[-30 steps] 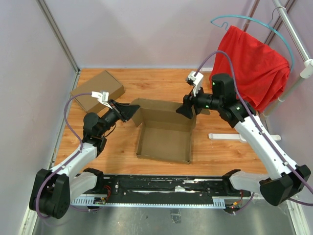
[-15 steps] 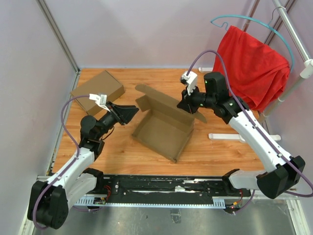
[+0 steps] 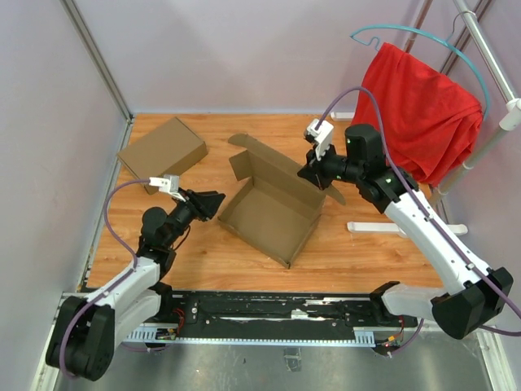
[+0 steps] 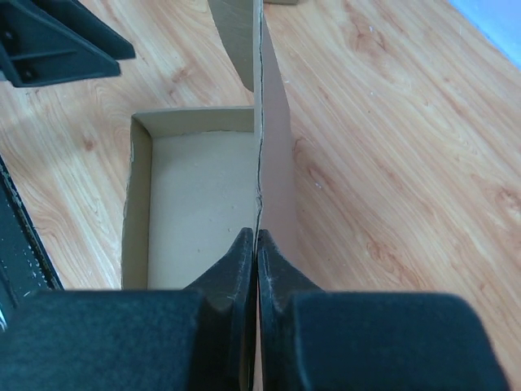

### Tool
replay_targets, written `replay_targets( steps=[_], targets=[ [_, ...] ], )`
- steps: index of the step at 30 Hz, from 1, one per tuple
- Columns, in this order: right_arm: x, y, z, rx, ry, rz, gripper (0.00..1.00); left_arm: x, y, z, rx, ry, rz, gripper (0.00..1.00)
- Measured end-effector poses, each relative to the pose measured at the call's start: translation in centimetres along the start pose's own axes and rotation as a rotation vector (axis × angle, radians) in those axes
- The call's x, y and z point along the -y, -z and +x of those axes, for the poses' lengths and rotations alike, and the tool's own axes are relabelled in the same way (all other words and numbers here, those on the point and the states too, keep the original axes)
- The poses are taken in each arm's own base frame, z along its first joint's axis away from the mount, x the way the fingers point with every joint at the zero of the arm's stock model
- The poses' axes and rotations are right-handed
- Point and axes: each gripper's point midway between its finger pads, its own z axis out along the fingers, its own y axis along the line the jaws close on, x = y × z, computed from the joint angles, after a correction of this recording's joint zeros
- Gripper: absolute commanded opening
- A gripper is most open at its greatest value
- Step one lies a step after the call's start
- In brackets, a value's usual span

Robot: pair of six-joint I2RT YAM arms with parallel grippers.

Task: Fold the paper box

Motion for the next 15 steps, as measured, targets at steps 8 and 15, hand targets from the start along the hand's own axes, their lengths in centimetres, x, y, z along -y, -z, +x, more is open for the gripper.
replay_targets(
  steps=[8,15],
  targets=[
    [-0.8,0.2,-0.9,0.051,0.07,-0.051,0.01,-1.7,-1.2,1.7,0.01,-0.017,0.015,0.45],
    [-0.8,-0.5,-0.4,0.037,0.094,-0.074,0.01,-0.7,-2.2,1.3,0.052,-0.004,0.099,0.45]
  ],
)
